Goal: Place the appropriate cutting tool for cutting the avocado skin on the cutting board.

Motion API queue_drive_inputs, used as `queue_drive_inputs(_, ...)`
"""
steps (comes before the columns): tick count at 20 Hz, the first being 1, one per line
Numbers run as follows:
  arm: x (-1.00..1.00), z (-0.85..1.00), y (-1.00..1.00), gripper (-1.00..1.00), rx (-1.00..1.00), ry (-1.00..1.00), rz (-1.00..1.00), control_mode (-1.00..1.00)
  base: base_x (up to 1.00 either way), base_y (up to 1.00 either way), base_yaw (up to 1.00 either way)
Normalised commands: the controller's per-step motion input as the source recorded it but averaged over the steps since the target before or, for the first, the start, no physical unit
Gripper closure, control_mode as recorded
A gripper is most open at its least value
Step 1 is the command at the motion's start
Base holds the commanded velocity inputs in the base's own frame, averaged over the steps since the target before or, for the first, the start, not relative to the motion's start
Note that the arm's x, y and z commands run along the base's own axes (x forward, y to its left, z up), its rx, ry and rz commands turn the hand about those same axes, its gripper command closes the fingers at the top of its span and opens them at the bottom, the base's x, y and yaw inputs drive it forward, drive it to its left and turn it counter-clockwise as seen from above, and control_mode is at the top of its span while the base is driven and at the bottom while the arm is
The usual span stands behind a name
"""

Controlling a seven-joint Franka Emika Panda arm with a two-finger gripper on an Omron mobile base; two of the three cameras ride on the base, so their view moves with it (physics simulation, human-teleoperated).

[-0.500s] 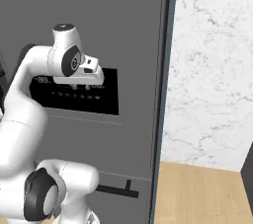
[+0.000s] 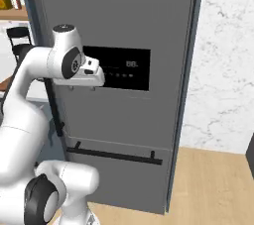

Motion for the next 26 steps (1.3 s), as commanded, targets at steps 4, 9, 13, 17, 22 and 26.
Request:
queue_drive_inputs(4,0.00,0.00,0.00,-1.00,0.00,0.00,0.00,1.00,-0.54,1.00,-0.13)
queue_drive_inputs(9,0.00,0.00,0.00,-1.00,0.00,0.00,0.00,1.00,0.02,1.00,-0.13)
queue_drive_inputs(13,0.00,0.00,0.00,-1.00,0.00,0.00,0.00,1.00,0.26,0.93,-0.15)
queue_drive_inputs(17,0.00,0.00,0.00,-1.00,0.00,0.00,0.00,1.00,0.29,0.94,-0.21)
queue_drive_inputs(22,0.00,0.00,0.00,-1.00,0.00,0.00,0.00,1.00,0.52,1.00,-0.23)
queue_drive_inputs(26,0.00,0.00,0.00,-1.00,0.00,0.00,0.00,1.00,0.49,0.74,-0.24)
